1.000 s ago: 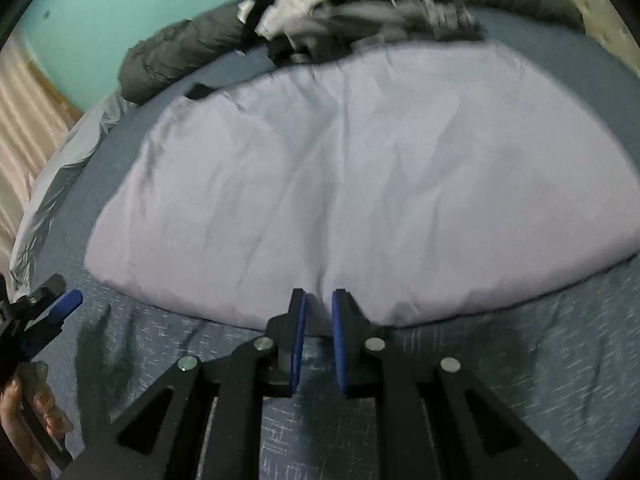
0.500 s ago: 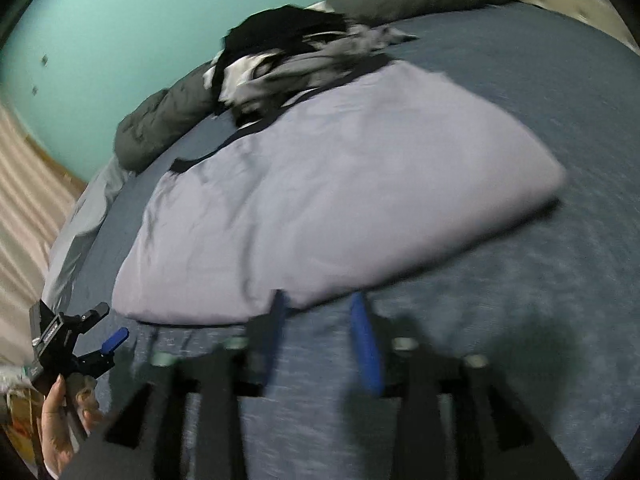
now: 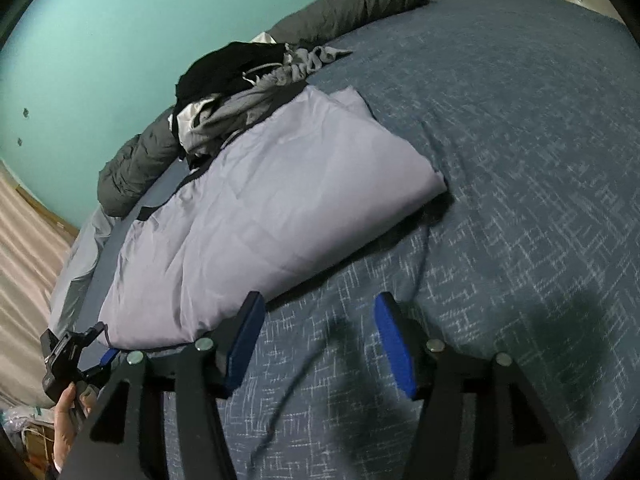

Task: Fold clothes
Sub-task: 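Grasp the folded jacket edge with the left gripper and lift it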

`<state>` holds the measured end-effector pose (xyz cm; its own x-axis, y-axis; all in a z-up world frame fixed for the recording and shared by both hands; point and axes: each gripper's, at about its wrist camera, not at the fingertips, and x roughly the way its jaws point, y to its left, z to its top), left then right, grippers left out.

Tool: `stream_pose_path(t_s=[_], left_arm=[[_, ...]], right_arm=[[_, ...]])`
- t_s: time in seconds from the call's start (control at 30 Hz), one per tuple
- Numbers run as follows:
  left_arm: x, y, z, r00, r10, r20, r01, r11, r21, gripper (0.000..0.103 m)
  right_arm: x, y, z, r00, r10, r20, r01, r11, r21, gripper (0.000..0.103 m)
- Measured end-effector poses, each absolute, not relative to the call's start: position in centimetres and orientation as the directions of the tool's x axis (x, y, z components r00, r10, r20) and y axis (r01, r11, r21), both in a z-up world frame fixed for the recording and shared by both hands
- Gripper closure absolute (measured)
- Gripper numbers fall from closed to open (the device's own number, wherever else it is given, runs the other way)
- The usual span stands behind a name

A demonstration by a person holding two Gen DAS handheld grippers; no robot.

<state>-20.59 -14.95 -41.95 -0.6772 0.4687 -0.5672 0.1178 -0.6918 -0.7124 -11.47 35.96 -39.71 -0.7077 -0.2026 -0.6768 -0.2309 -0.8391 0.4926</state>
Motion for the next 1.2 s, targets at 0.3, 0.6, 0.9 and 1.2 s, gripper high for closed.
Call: stream_pose_path(t_s=[0.3, 0.6, 0.9, 1.2], left_arm=[[-20.6, -13.9, -39.8, -0.717, 0.494, -0.491, 0.019, -0.691, -0.723, 0.092], [-22.1, -8.2, -34.0, -0.721, 0.540, -0.434, -0.134, -0.723, -0.677, 0.096], [-25.6, 7.4, -26.1, -0.618, 0.662, -0.424, -0.407, -0.731, -0.548, 0.097], [-26.3, 27.4, -34.7, -0.262, 0.669, -0.696, -0.605, -0.675, -0.422, 0.096]], right_arm=[[-11.0, 37.4, -39.7, -0.732, -0.185, -0.656, -0.231, -0.838, 0.495, 0.045], [-10.4, 39.2, -40.1, -0.737, -0.178, -0.652, -0.265, -0.811, 0.521, 0.045], [-9.6, 41.4, -40.1, -0.740, -0.163, -0.653, -0.302, -0.787, 0.539, 0.045], [-9.5, 43.2, -40.7, -0.727, -0.170, -0.665, -0.328, -0.765, 0.554, 0.045]])
